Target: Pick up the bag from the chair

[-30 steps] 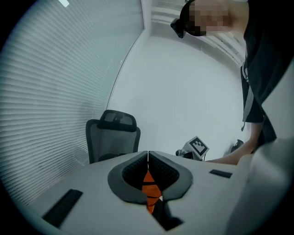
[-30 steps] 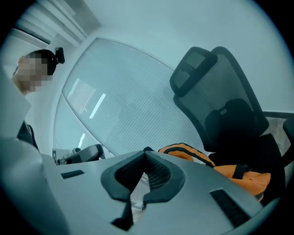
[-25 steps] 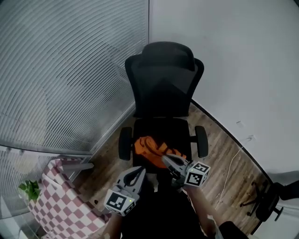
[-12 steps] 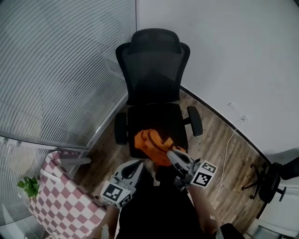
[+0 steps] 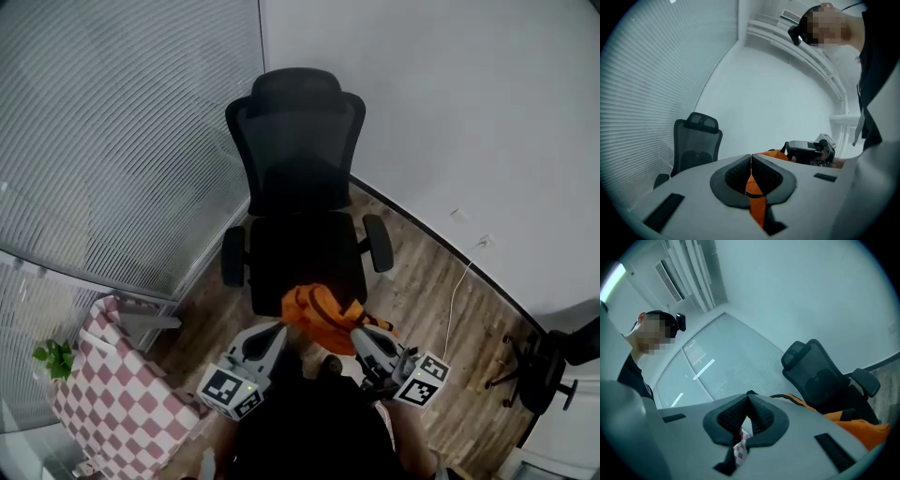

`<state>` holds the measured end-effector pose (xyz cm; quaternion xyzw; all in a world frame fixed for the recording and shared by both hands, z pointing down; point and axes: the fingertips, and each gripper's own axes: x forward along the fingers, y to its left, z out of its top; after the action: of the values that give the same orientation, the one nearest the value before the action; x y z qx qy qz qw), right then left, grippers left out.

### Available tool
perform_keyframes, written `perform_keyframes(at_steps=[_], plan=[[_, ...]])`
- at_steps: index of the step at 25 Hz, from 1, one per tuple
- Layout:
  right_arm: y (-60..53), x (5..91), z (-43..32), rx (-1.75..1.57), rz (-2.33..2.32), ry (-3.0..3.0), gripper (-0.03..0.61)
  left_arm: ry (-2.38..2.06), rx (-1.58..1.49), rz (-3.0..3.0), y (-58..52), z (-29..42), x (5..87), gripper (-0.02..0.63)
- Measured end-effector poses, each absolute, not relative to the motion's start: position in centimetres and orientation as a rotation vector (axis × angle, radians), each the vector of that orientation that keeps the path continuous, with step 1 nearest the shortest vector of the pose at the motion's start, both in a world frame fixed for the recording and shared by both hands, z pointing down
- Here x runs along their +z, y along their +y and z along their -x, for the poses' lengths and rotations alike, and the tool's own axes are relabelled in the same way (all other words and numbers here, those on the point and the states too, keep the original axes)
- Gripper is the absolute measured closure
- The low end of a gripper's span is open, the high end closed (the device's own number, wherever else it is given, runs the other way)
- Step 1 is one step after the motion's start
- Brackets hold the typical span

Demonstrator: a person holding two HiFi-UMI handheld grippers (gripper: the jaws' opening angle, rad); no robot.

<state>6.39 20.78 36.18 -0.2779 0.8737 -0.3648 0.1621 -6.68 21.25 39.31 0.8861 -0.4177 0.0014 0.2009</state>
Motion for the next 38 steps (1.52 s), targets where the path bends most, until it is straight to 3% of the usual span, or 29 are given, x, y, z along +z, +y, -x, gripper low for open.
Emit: perform_keyframes(at_steps=[17, 38], plan=[[24.7, 28.0, -18.0, -0.719, 0.793, 2.557, 0.558, -1.394, -0.052, -2.498, 27.4, -0.5, 31.6, 0.58], [26.0, 27.6, -19.6, -0.752, 0.722, 2.474, 0.558, -1.482, -0.089, -2.507, 29.4, -1.5, 29.9, 0.58]])
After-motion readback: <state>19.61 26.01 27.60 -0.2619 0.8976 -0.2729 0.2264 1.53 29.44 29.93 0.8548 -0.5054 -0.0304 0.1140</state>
